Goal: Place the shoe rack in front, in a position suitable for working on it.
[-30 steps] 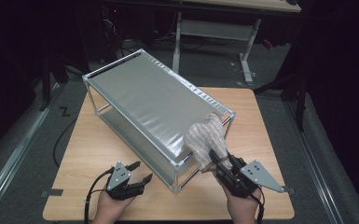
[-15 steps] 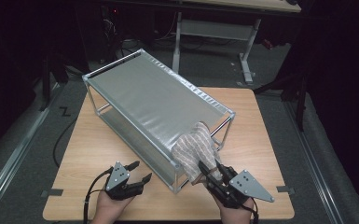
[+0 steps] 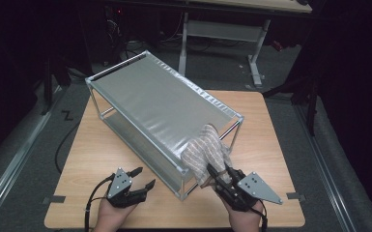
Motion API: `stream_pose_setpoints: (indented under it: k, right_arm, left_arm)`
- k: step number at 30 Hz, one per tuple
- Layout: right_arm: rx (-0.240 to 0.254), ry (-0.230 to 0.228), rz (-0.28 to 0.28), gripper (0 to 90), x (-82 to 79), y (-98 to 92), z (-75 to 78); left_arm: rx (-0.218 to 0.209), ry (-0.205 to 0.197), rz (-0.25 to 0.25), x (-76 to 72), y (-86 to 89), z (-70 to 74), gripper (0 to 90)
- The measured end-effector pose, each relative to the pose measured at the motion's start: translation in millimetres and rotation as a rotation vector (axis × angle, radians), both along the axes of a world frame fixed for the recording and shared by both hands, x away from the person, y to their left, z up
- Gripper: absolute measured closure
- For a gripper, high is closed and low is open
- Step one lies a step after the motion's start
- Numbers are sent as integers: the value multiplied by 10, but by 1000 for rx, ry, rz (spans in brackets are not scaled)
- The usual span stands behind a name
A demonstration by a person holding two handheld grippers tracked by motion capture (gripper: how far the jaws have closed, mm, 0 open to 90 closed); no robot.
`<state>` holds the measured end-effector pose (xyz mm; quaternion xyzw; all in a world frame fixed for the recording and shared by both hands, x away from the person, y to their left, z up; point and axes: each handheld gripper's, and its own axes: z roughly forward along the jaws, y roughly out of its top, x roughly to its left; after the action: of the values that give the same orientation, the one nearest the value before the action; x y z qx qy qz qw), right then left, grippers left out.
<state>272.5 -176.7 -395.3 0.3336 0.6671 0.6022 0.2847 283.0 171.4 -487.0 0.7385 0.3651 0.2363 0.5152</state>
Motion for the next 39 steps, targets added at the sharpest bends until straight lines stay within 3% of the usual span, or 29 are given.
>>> stream_pose_setpoints:
  k: [18, 28, 39]
  right_arm:
    - [48, 48, -144, 650, 447, -413, -31]
    - [42, 56, -240, 649, 611, -639, -61]
    - [41, 57, -231, 650, 608, -627, -68]
  left_arm:
    - [-1, 13, 63, -140, 208, -15, 349]
    - [-3, 19, 71, -184, 263, -28, 350]
    - [-6, 16, 75, -182, 278, -18, 350]
